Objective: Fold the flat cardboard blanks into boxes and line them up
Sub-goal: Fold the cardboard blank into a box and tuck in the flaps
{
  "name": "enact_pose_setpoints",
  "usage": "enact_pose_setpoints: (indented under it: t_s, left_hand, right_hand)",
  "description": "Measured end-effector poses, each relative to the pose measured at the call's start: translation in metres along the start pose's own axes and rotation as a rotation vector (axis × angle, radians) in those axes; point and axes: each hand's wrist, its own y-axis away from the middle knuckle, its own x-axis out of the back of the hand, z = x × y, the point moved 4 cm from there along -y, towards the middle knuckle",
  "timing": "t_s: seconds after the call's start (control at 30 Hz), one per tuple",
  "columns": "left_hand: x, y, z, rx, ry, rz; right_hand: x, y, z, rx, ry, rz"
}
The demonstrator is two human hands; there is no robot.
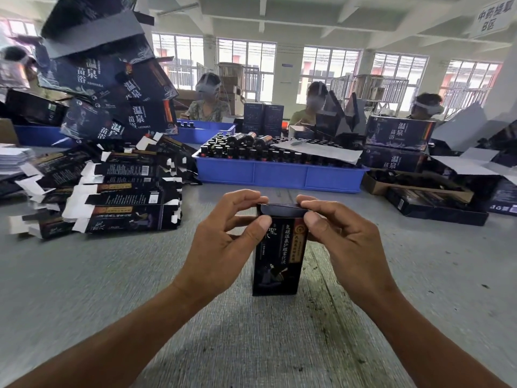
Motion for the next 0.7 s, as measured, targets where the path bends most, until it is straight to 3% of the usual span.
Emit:
enact_pose_setpoints:
  t_s: [0.23, 0.5, 0.7]
  left_hand:
    - [-0.001, 0.002, -0.002, -0.022, -0.082, -0.007]
    - [-0.004, 0.002, 0.003, -0.249, -0.312, 0.017]
    - [-0.005, 0.003, -0.008, -0.225, -0.356, -0.016]
  right_hand:
    - [0.001, 0.001, 0.0, 0.021, 0.033, -0.025]
    - [-0.001, 0.003, 0.001, 0.153, 0.316, -0.002]
    - [-0.003, 0.004, 0.002, 0.226, 0.391, 0.03]
